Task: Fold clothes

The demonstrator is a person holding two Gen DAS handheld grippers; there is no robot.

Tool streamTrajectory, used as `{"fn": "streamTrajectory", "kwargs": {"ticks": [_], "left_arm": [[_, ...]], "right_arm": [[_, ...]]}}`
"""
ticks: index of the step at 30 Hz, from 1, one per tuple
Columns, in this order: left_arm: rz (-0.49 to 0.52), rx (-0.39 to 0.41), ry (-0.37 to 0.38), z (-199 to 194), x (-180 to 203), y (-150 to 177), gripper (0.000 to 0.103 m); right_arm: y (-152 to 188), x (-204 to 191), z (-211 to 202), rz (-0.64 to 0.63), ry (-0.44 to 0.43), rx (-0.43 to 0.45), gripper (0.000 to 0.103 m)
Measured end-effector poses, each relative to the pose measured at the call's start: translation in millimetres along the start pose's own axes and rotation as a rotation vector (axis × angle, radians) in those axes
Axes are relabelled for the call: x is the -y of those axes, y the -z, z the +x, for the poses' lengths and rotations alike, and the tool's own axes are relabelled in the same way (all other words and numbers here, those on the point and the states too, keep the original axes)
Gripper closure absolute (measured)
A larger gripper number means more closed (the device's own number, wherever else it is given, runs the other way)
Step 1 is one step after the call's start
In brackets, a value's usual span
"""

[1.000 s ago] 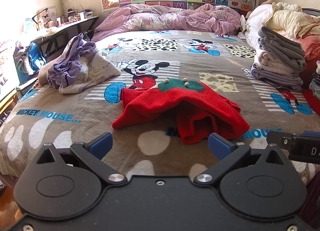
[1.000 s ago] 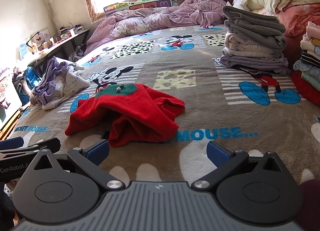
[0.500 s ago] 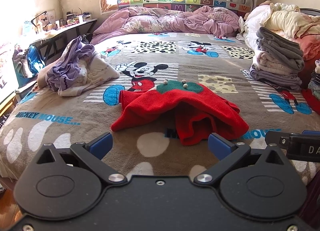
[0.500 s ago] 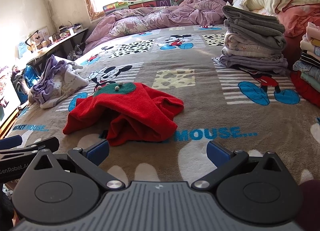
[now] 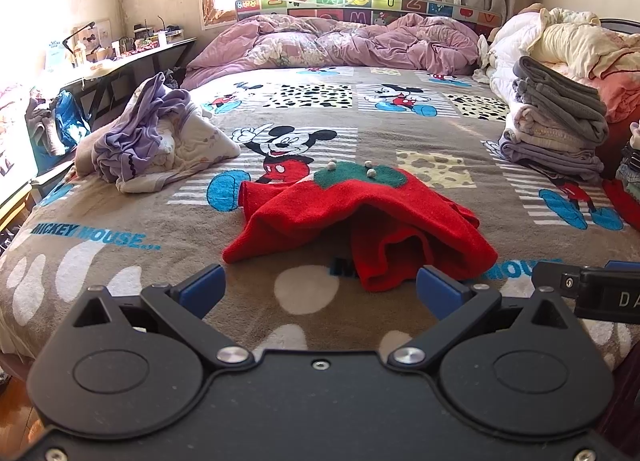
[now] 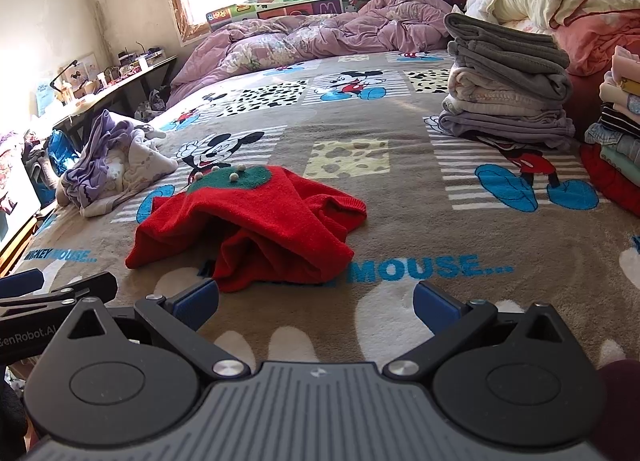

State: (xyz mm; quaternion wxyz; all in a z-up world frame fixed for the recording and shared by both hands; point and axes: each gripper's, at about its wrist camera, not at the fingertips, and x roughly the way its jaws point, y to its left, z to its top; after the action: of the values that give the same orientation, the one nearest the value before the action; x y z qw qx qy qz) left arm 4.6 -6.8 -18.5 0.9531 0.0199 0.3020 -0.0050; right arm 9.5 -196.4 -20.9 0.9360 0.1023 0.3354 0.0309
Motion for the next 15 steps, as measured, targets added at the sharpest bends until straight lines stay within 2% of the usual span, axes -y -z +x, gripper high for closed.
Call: {"fn": "streamTrajectory", "kwargs": {"ticks": [8,15], "left_arm": [[0.008,0.002,0.002,2,0,-1,0.000],[-0.016,-0.037,0.032,36,-16,-13,0.000]], "right_arm": [[0,1,0,0.004,-0.005,0.006,0.000],[-6,8,11,0.017,-0.038,0.037,0.000]]}}
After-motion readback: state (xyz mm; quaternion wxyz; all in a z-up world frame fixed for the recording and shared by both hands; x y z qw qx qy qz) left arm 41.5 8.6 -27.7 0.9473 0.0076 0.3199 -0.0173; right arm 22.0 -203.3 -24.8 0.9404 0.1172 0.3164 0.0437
